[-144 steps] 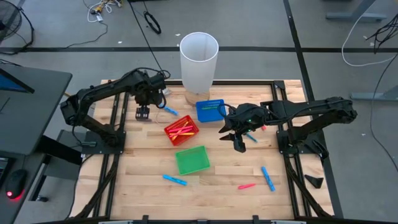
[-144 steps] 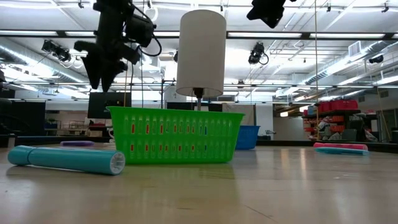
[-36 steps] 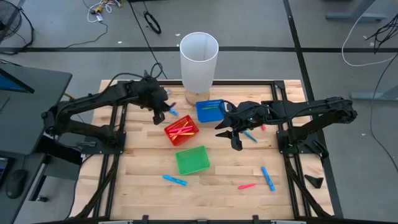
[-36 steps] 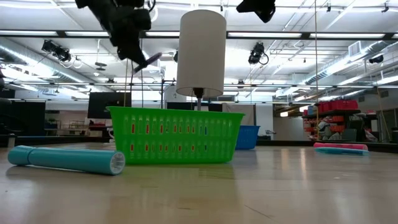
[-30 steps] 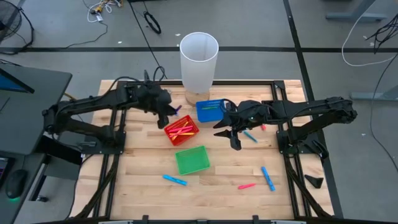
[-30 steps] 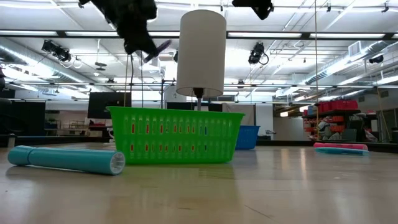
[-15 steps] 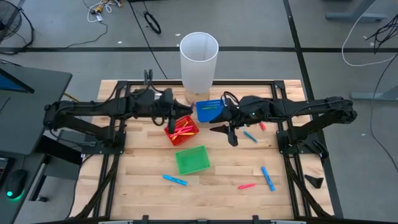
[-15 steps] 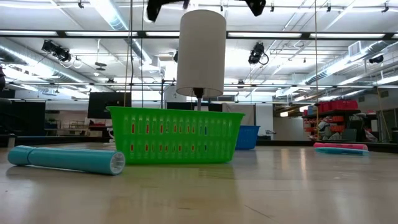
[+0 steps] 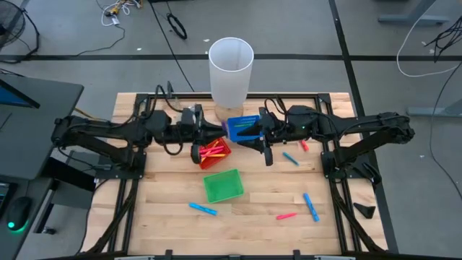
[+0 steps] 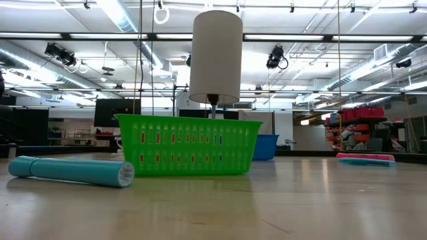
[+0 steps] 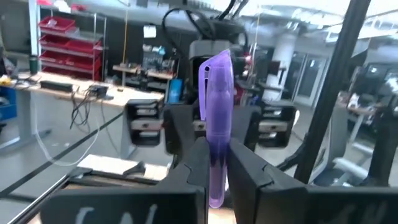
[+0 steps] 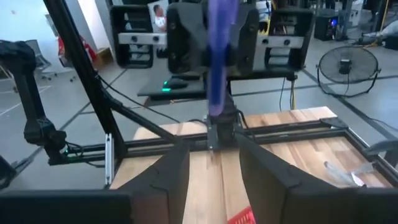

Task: Pick & Place Markers
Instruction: Put the purple pen into the blue bin

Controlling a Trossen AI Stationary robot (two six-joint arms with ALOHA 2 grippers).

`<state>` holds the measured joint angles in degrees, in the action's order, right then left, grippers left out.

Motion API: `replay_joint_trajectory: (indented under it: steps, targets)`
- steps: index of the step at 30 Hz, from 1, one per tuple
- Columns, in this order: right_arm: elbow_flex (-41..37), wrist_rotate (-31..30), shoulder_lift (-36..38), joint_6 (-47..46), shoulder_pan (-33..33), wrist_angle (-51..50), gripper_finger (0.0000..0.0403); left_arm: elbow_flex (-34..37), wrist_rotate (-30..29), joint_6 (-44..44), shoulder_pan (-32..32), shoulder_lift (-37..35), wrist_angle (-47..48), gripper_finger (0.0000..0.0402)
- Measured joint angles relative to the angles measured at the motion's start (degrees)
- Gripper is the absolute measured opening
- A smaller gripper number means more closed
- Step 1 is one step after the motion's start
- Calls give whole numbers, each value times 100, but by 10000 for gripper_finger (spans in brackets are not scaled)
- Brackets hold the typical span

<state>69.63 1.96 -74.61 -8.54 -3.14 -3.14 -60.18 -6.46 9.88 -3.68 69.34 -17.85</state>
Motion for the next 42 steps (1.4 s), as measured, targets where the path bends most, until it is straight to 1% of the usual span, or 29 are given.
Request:
replay_joint_trajectory:
  steps: [3,5,8,11,17,22,29,35,36,37,42]
  targets:
    - [2,0,0,0,0,38,142,-21,-18,-1,-84,166,-305,35]
    - [2,0,0,0,0,86,142,-68,-26,1,-90,247,-222,35]
    - [2,0,0,0,-4,180,142,-277,-20,-2,-88,498,-227,35]
    - [2,0,-11,0,-4,212,142,-594,129,-68,-86,771,-216,35]
    - [2,13,-25,-13,-9,226,142,-1139,179,-154,-86,1210,346,35]
    - [2,15,-22,-153,-9,194,136,-1202,181,-156,-79,1255,406,35]
    - [2,58,-22,-151,-13,167,94,-1202,291,-23,-64,1255,435,35]
    - [2,70,-22,-146,-78,148,33,-1202,288,15,-64,1257,459,35]
    - [2,59,-20,-146,-94,143,24,-1202,284,22,-64,1257,467,37]
    - [2,44,-18,-141,-105,143,24,-1202,264,30,-66,1257,466,44]
    - [2,48,-20,-169,-129,104,24,-1202,206,3,-68,1259,530,104]
